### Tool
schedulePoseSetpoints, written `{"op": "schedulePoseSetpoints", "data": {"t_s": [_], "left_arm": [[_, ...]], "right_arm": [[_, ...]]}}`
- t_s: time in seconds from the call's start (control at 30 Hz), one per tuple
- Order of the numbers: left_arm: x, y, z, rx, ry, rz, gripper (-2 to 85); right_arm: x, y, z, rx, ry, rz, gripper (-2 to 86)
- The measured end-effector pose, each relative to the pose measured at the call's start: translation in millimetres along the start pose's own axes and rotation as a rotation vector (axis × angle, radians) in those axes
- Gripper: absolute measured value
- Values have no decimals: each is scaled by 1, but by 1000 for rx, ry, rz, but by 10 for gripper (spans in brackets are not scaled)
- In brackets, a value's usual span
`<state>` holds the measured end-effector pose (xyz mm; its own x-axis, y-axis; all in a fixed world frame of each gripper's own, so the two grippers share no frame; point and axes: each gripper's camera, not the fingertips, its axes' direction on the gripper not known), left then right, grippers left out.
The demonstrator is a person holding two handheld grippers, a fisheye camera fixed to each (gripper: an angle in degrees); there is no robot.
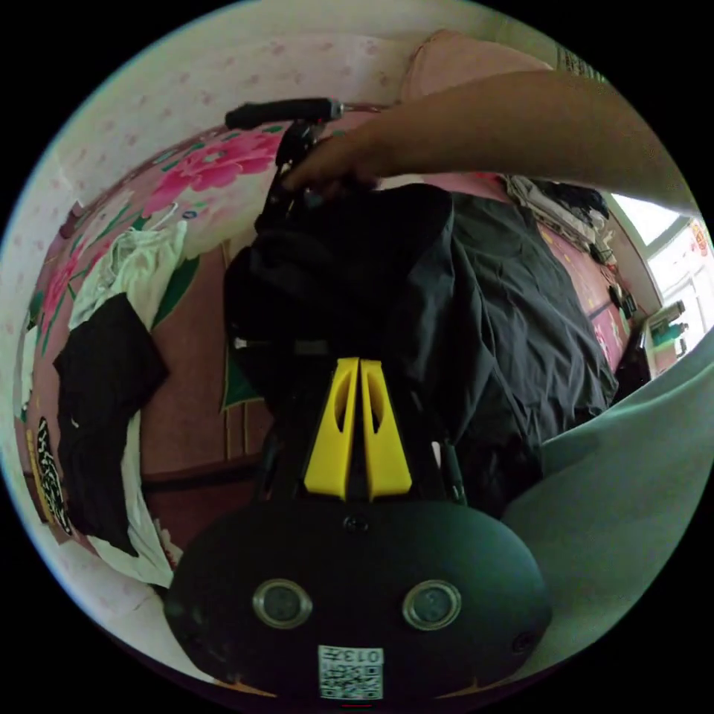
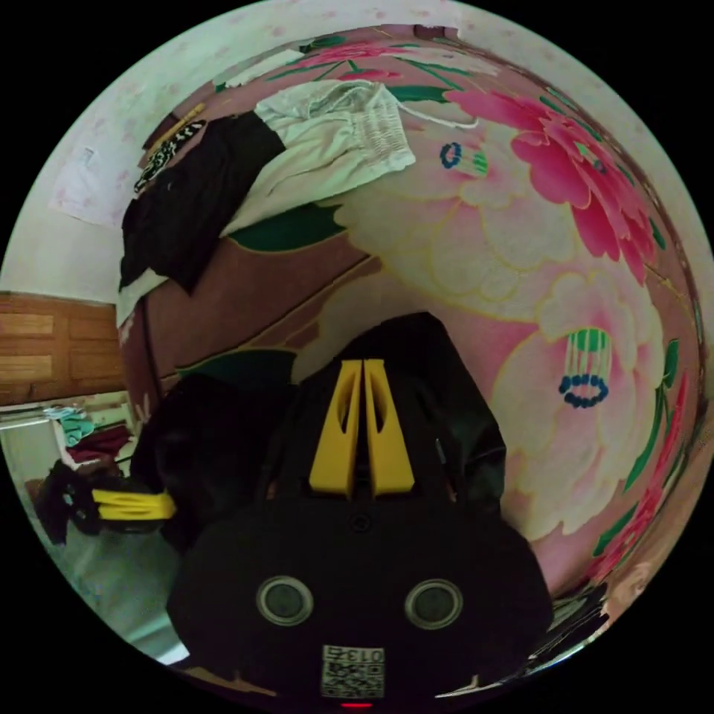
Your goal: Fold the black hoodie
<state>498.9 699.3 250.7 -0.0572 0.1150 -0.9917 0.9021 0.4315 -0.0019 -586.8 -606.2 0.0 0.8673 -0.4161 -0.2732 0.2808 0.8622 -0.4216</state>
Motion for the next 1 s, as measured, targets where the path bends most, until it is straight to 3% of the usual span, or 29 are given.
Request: {"op": "schedulePoseSetpoints", "data": {"t_s": [0.03, 0.27, 0.4, 0.47, 0.57, 0.63, 0.7, 0.8, 0.83, 0.93, 1.0], "left_arm": [[-2, 2, -7, 25, 1, -5, -3], [6, 37, -63, 264, -203, -13, -3], [32, 25, -39, 184, -121, 145, -3], [49, 15, -20, 156, -140, 227, -2], [46, 1, 10, 33, -134, 236, -1], [33, -3, 11, -3, -116, 173, 1], [22, -1, -10, 83, -85, 98, 5], [16, -1, -43, 256, -72, 82, 22], [14, -8, -49, 319, -52, 104, 66], [9, -42, -42, 272, -63, 146, 121], [1, -62, -28, 228, -8, 161, 114]], "right_arm": [[6, 10, -11, -13, -25, -6, 1], [-16, 178, -137, 440, 60, -11, 2], [-81, 239, -105, 422, 23, -144, 0], [-123, 267, -73, 439, 159, -157, -1], [-134, 281, -50, 424, 121, -141, 0], [-137, 288, -55, 460, 213, -114, 1], [-134, 301, -69, 524, 261, -60, 3], [-124, 320, -64, 470, 197, -20, 12], [-123, 325, -54, 434, 161, -23, 25], [-117, 335, -43, 426, 136, 95, 53], [-118, 340, -42, 486, 139, 124, 44]]}}
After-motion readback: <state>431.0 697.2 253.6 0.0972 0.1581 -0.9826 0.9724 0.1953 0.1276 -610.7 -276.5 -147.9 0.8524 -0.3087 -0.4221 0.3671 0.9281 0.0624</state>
